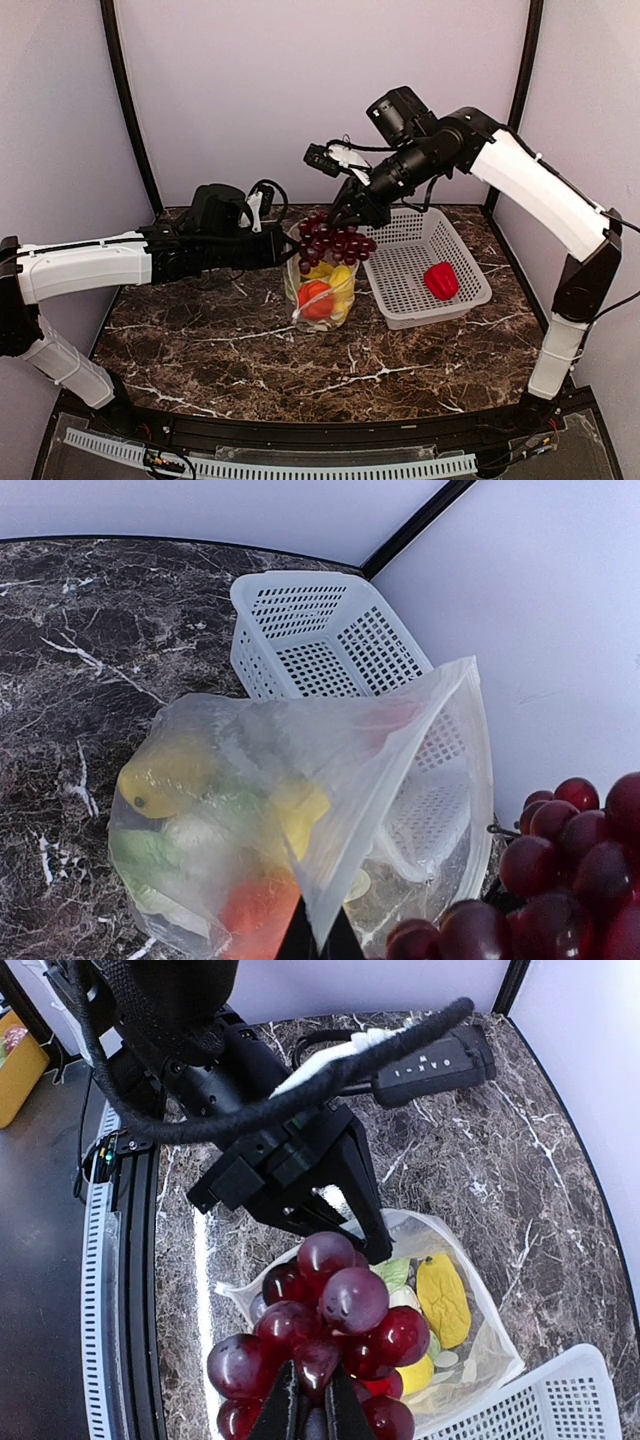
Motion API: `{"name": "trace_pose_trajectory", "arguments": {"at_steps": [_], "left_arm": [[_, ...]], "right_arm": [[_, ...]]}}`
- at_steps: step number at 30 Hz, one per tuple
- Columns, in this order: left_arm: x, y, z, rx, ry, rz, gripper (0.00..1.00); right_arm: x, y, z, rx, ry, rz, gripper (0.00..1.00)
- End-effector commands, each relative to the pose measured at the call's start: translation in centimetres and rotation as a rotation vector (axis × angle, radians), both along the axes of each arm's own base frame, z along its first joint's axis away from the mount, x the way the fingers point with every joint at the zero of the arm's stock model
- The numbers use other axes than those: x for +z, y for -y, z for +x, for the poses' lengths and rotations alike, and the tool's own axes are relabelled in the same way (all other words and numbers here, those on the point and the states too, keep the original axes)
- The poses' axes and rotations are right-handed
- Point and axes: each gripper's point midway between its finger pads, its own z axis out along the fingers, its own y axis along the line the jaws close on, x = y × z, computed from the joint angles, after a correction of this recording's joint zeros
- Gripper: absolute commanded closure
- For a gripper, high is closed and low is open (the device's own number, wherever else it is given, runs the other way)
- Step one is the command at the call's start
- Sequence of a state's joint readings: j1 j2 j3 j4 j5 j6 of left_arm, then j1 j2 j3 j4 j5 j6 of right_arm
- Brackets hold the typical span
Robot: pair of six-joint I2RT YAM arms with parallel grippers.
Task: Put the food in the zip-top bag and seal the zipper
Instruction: Place the fake fruit in the zipper food storage bag.
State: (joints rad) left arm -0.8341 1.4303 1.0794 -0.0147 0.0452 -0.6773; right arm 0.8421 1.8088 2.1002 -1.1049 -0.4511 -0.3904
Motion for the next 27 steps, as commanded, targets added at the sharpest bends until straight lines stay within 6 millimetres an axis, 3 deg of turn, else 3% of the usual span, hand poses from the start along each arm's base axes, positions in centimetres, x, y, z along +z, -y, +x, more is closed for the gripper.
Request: {"name": "trace_pose_trajectory", "arguments": {"at_steps": [1,4,8,14,18,19,21,23,25,27], "left_arm": [[1.7,0.5,0.3,-0.009,0.022,-0.036,0.99],[1.8,0.4,0.3,-0.008,0.023,-0.04,0.99],[1.9,0.3,0.1,-0.007,0.024,-0.041,0.99],[1.8,-0.3,0.0,0.009,0.027,-0.039,0.99],[1.8,-0.7,-0.2,0.019,0.03,-0.039,0.99],[1.9,-0.8,-0.2,0.021,0.032,-0.04,0.99],[1.7,-1.0,-0.3,0.024,0.028,-0.039,0.99],[1.6,-1.1,-0.4,0.027,0.026,-0.039,0.99],[1.6,-1.3,-0.5,0.031,0.027,-0.038,0.99],[1.6,-1.5,-0.5,0.037,0.033,-0.035,0.99]], "right_arm": [[0.5,-1.8,0.7,0.011,0.082,0.012,1.0],[0.2,-2.6,1.0,0.011,0.081,0.007,1.0],[-2.1,-3.3,1.6,0.007,0.071,-0.047,0.99],[-6.5,-2.7,5.4,-0.076,0.189,-0.212,0.99],[-7.3,-2.4,7.1,-0.13,0.25,-0.247,0.97],[-7.2,-2.5,7.4,-0.139,0.257,-0.241,0.93],[-6.5,-2.8,7.3,-0.142,0.258,-0.215,0.71],[-5.5,-3.1,7.0,-0.138,0.245,-0.18,0.55],[-4.3,-3.2,6.4,-0.131,0.235,-0.142,0.46],[-2.9,-3.0,5.5,-0.113,0.232,-0.106,0.45]]}}
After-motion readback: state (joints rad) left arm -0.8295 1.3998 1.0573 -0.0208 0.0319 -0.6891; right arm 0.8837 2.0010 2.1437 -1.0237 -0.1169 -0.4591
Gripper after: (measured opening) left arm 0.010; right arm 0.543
